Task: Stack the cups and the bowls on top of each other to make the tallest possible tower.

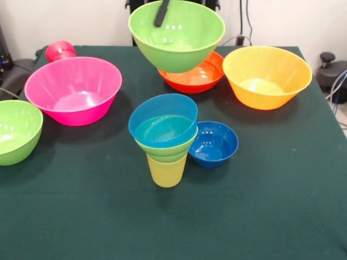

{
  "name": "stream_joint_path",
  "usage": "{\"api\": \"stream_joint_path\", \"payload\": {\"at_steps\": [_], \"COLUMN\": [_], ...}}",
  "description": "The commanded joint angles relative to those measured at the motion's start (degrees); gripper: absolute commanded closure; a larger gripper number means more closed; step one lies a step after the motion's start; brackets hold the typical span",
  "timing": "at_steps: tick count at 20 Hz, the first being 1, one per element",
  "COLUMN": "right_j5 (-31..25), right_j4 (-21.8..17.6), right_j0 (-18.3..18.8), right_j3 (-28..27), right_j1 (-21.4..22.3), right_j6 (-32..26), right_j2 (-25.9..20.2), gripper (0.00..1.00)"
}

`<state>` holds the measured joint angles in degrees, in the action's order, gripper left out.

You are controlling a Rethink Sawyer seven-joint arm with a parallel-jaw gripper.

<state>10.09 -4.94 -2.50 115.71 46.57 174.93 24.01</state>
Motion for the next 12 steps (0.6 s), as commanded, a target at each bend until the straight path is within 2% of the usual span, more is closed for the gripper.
{"api": "stream_joint_path", "payload": {"at_steps": [1,12], "right_j5": [3.87,5.19], "right_j4": [-7.43,-12.7], "right_j0": [3.69,7.95], "right_j3": [3.4,3.02], "right_j1": [-0.45,-0.48], "right_j6": [0.07,-0.08], "right_j2": [-7.43,-7.84], "gripper": [1.0,1.0]}}
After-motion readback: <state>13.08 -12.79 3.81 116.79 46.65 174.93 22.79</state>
